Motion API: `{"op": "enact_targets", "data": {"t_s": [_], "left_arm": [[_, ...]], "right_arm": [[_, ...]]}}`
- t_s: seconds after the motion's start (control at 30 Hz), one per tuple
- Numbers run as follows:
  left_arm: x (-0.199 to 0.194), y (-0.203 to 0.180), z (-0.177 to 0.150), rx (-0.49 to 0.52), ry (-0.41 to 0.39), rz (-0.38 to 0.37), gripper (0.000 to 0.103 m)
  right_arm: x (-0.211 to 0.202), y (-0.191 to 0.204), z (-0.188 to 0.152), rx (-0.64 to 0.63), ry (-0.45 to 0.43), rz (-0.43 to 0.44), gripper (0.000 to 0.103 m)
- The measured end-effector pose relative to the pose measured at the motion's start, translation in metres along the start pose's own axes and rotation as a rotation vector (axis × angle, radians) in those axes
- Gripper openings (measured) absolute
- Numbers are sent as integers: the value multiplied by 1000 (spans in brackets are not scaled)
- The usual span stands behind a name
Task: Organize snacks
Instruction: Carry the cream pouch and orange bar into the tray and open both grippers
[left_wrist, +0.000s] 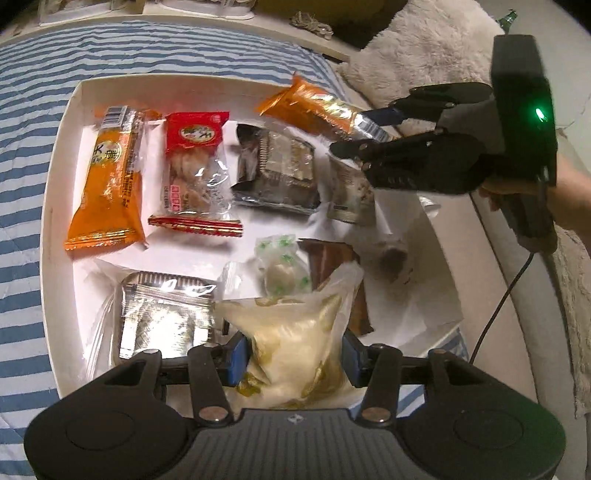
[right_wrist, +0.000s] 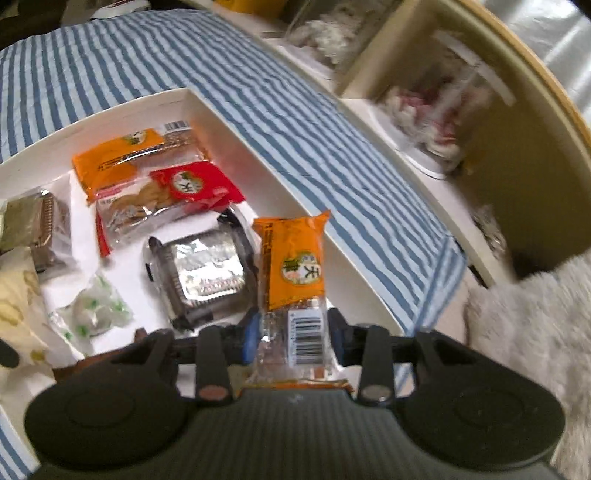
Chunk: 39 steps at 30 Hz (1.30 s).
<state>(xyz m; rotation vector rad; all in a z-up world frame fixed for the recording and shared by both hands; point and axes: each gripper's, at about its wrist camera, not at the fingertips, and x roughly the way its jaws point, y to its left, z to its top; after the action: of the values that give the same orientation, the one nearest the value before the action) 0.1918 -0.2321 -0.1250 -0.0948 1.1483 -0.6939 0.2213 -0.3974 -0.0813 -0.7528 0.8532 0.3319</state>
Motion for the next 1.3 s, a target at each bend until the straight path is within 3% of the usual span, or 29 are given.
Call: {"op": "enact_targets", "data": {"t_s": [0.13, 0.3, 0.53, 0.67, 0.93, 1.17, 1.3], "left_arm": [[4, 4, 0, -13, 9, -18, 52], [6, 2, 1, 1, 11, -15, 51], [9, -4, -2, 28, 17, -43, 46], [9, -10, -4, 66, 23, -69, 45], [21, -4, 0, 29, 24, -66, 42], [14, 4, 8, 5, -5, -20, 42], [8, 2, 6, 13, -3, -13, 42]], "right_arm": [[15, -11, 3, 64, 34, -43, 50], [22, -39, -4, 239, 31, -66, 55], [19, -57, -9, 430, -35, 6, 55], [21, -64, -6, 602, -74, 69, 55], [39, -65, -5, 834, -65, 160, 56], [39, -50, 5, 768, -30, 210, 56], [31, -46, 7, 761, -9, 184, 57]]}}
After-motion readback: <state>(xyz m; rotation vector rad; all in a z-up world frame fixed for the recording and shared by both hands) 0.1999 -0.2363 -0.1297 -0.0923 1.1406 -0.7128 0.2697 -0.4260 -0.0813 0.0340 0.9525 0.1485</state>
